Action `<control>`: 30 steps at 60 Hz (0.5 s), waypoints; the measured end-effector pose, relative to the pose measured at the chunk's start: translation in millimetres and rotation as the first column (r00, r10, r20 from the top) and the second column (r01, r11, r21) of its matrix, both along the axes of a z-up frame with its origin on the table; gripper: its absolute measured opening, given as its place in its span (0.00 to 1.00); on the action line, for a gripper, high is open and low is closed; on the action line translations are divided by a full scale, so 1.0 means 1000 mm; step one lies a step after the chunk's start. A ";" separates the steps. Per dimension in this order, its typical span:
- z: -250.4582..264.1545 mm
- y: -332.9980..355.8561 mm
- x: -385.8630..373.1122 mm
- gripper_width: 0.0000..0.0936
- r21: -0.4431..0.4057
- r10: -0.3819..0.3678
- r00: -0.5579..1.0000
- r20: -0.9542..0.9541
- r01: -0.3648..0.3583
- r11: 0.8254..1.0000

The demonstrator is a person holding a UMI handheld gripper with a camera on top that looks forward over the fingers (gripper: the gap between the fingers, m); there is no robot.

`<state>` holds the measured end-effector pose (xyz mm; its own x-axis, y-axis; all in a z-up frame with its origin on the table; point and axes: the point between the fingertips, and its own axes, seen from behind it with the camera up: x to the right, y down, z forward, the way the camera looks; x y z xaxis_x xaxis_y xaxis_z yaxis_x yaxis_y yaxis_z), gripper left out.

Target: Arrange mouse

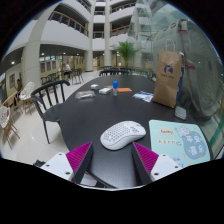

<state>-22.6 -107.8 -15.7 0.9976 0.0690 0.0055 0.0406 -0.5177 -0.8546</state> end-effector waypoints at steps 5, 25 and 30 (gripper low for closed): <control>0.000 0.018 -0.004 0.90 -0.008 -0.012 1.000 -0.003 0.012 1.000; 0.001 0.103 -0.010 0.88 -0.100 -0.079 0.995 -0.060 0.073 0.992; -0.002 0.115 0.001 0.60 -0.114 -0.110 0.994 -0.004 0.109 0.988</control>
